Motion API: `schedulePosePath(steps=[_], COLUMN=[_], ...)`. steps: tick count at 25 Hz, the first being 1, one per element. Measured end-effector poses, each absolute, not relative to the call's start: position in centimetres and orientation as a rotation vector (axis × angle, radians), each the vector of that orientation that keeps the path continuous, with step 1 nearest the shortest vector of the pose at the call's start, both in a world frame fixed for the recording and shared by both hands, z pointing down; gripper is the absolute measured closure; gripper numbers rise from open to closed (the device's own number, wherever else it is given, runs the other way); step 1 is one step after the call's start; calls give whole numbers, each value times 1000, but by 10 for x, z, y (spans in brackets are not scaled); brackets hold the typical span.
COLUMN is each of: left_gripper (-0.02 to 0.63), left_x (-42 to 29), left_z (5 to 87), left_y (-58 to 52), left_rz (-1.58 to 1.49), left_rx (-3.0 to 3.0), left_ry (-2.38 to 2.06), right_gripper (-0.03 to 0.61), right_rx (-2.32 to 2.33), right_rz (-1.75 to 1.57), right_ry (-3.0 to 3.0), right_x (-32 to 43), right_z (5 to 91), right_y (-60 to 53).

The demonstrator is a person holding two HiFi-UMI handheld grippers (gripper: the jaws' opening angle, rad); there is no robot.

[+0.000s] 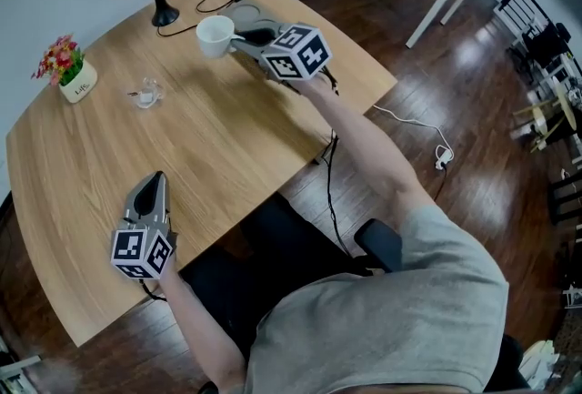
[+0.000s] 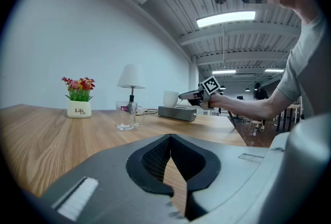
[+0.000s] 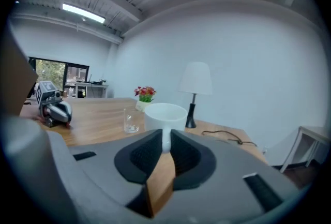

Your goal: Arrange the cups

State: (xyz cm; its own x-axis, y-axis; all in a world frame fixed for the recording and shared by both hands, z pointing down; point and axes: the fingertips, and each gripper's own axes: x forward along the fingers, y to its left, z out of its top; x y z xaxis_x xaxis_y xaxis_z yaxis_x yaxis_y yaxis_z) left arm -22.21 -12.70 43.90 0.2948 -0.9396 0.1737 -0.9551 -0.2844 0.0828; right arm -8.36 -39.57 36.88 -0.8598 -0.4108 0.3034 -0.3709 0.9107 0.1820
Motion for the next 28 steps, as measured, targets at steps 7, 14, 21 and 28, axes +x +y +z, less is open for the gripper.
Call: schedulePosePath(steps=[7, 14, 21, 28], left_gripper=[611, 611, 611, 611], left_x=[-221, -221, -225, -221], left_z=[440, 441, 438, 438], left_y=[-127, -125, -127, -126], left_rz=[138, 131, 131, 134], left_rx=[2381, 2363, 2363, 2357], left_ry=[-1765, -1783, -1798, -1798], right_gripper=[515, 515, 508, 425], right_rx=[840, 800, 784, 932], right_rz=[-21, 51, 46, -16], right_ry=[-2596, -2510, -2537, -2535], right_x=[-35, -38, -35, -15], right_z=[347, 380, 380, 365], right_y=[-528, -559, -552, -551])
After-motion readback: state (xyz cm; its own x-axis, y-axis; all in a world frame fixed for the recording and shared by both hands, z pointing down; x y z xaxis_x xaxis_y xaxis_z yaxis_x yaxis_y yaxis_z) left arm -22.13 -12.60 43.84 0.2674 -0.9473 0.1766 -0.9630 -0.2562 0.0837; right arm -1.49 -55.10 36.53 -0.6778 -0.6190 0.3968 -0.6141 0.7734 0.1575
